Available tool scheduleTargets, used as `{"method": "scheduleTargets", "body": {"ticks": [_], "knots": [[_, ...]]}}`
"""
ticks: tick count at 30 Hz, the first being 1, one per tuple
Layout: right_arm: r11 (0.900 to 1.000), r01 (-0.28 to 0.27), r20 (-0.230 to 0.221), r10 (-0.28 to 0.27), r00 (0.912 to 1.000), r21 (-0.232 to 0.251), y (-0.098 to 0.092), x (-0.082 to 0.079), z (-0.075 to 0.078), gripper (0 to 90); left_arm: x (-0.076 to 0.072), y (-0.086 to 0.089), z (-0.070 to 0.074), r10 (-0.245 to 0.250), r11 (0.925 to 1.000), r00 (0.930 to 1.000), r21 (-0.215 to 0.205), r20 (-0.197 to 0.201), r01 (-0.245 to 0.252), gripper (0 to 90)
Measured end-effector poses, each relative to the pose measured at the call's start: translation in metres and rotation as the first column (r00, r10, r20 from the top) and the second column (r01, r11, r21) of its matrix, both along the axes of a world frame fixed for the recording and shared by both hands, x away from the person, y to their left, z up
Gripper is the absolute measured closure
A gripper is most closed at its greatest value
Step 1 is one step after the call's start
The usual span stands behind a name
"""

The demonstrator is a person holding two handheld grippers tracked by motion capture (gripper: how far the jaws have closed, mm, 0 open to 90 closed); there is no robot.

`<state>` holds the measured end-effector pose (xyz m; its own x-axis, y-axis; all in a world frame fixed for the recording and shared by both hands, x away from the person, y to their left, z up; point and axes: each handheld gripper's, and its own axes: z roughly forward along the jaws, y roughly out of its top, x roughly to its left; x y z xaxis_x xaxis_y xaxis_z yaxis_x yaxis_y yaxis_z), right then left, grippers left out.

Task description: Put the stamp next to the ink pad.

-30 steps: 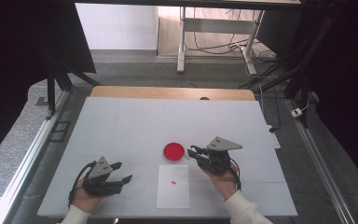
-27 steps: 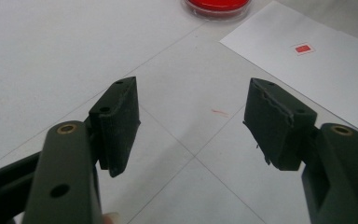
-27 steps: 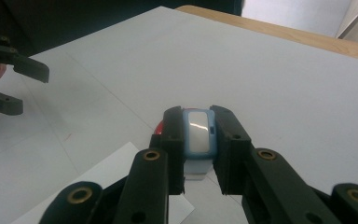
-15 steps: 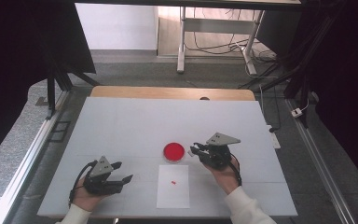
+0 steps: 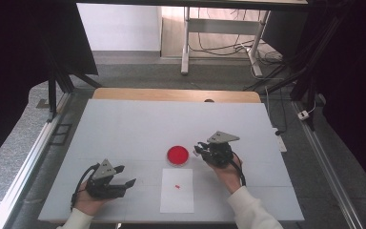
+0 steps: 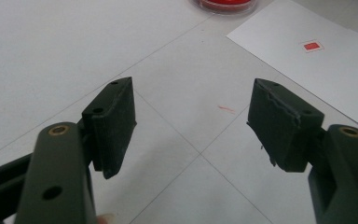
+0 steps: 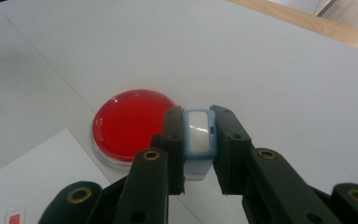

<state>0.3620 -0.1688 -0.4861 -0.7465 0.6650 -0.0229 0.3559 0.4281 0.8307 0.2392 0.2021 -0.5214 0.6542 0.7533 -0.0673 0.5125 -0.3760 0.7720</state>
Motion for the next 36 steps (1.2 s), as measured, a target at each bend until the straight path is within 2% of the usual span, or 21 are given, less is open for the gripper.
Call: {"method": "scheduleTargets", "body": {"ticks": [16,24,27,29,36], "knots": [[0.998,-0.014,-0.069,0.009,0.9976,-0.067,0.006,0.011,-0.015,74.8,0.0,-0.001,-0.001,-0.006,1.0,1.0,0.008,-0.007,0.006,31.9],[0.997,-0.017,-0.065,0.012,0.9978,-0.07,0.008,0.012,-0.018,74.2,0.0,-0.001,-0.001,-0.008,0.9999,1.0,0.009,-0.006,0.008,31.9],[0.997,-0.016,-0.066,0.011,0.9978,-0.079,0.008,0.012,-0.019,69.7,0.0,-0.001,-0.001,-0.008,0.9999,1.0,0.01,-0.005,0.008,31.9],[0.997,-0.01,-0.062,0.005,0.9981,-0.074,0.008,0.012,-0.019,62.8,0.0,-0.001,-0.001,-0.008,0.9999,1.0,0.01,-0.004,0.008,31.9],[1.0,-0.001,-0.033,0.0,0.9994,-0.029,0.004,0.01,-0.015,47.4,0.0,-0.001,-0.001,-0.006,1.0,1.0,0.007,-0.005,0.006,31.7]]}}
